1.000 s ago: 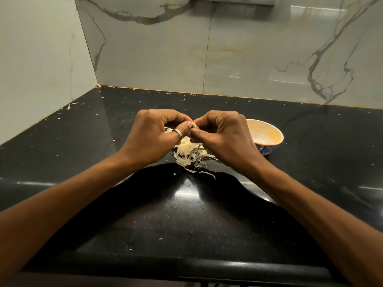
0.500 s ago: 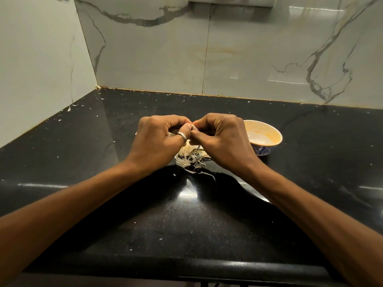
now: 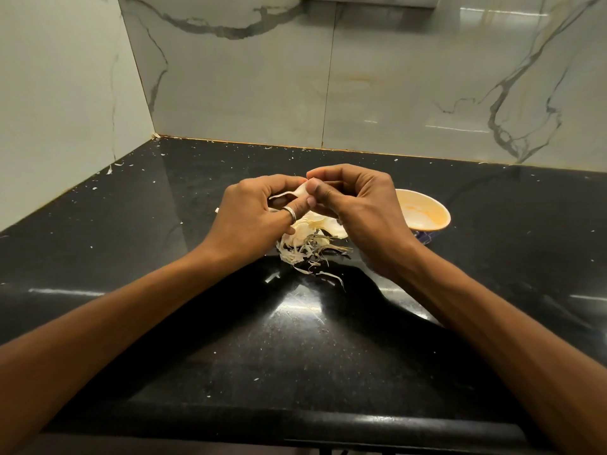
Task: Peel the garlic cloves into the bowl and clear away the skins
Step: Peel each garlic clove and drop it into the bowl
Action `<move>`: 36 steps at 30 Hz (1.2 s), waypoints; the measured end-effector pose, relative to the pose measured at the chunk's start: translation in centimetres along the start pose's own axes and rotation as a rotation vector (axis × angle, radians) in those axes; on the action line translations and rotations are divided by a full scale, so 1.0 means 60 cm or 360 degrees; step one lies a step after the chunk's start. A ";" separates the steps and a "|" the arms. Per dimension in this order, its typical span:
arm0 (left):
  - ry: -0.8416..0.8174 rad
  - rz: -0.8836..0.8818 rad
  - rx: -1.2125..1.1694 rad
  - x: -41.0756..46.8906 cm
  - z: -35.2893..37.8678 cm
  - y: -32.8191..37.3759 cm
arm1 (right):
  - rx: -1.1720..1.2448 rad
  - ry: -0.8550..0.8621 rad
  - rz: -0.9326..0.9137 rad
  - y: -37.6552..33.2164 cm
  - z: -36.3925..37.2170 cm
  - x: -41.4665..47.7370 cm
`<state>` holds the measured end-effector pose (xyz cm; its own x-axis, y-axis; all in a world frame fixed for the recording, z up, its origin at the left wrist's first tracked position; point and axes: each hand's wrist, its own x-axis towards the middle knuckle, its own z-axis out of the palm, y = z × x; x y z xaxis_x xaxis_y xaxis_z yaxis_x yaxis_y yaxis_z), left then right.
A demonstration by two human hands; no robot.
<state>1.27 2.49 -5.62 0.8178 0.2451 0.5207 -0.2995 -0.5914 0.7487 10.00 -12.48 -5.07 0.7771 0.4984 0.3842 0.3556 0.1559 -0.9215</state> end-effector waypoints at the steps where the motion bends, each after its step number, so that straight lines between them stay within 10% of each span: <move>1: -0.0005 -0.0016 -0.0035 0.001 0.000 0.000 | -0.0001 -0.0007 -0.0004 0.000 0.000 0.000; 8: 0.0030 -0.0150 -0.0367 0.006 -0.001 -0.001 | -0.0076 -0.0019 -0.0018 -0.001 0.003 -0.001; 21: -0.0061 0.0223 0.0309 0.000 -0.003 -0.006 | -0.1375 -0.0202 -0.0472 -0.001 0.002 -0.006; 36: -0.0092 0.0273 0.0361 -0.002 -0.001 0.006 | -0.1448 -0.0307 -0.0633 -0.001 0.004 -0.005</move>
<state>1.07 2.31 -5.39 0.7934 0.0862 0.6025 -0.3234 -0.7789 0.5373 9.66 -12.45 -5.16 0.4472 0.6939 0.5644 0.8940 -0.3284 -0.3047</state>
